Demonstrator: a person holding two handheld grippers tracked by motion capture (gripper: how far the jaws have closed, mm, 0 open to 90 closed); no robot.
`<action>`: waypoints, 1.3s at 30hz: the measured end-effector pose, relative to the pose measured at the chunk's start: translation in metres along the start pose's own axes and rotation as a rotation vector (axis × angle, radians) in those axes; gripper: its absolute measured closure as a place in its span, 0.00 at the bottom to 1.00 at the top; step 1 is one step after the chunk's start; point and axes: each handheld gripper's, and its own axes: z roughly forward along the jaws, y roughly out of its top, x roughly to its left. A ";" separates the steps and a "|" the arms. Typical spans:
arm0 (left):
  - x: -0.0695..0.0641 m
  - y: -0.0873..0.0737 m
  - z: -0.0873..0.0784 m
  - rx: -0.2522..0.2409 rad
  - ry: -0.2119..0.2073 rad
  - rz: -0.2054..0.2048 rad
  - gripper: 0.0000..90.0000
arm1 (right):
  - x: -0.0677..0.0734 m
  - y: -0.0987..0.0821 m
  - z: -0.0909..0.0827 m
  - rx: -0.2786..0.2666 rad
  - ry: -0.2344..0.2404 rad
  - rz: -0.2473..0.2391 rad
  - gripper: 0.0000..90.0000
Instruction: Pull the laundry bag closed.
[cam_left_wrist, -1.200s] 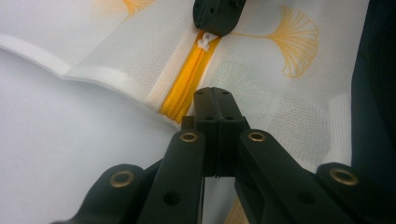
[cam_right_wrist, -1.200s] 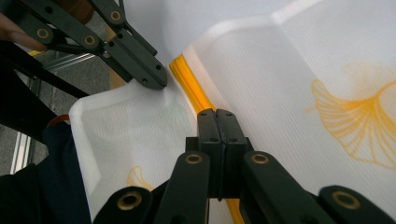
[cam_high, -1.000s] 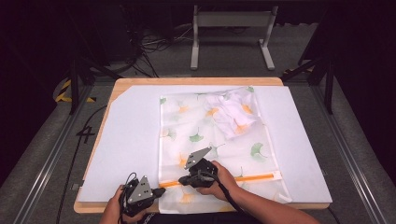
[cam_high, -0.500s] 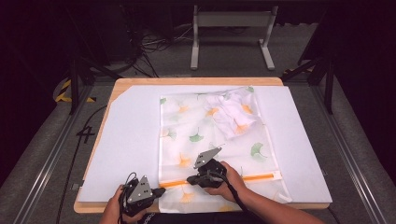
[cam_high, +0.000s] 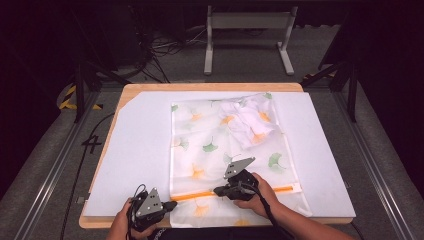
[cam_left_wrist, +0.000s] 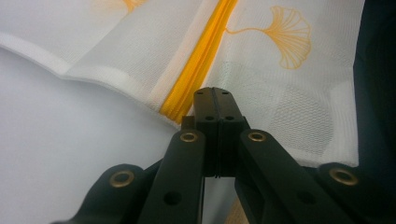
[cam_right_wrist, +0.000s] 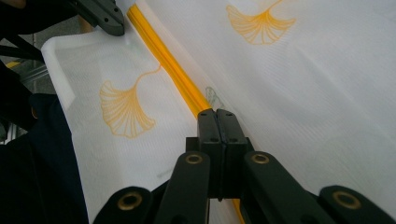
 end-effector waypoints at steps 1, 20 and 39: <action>0.000 0.000 0.000 0.001 -0.001 0.000 1.00 | 0.000 -0.001 -0.001 0.000 -0.003 0.000 1.00; 0.002 0.000 0.000 -0.003 -0.018 0.004 1.00 | -0.010 -0.018 -0.023 -0.025 -0.028 0.037 1.00; 0.003 0.000 0.000 0.000 -0.025 0.003 1.00 | -0.017 -0.038 -0.051 -0.055 -0.060 0.063 1.00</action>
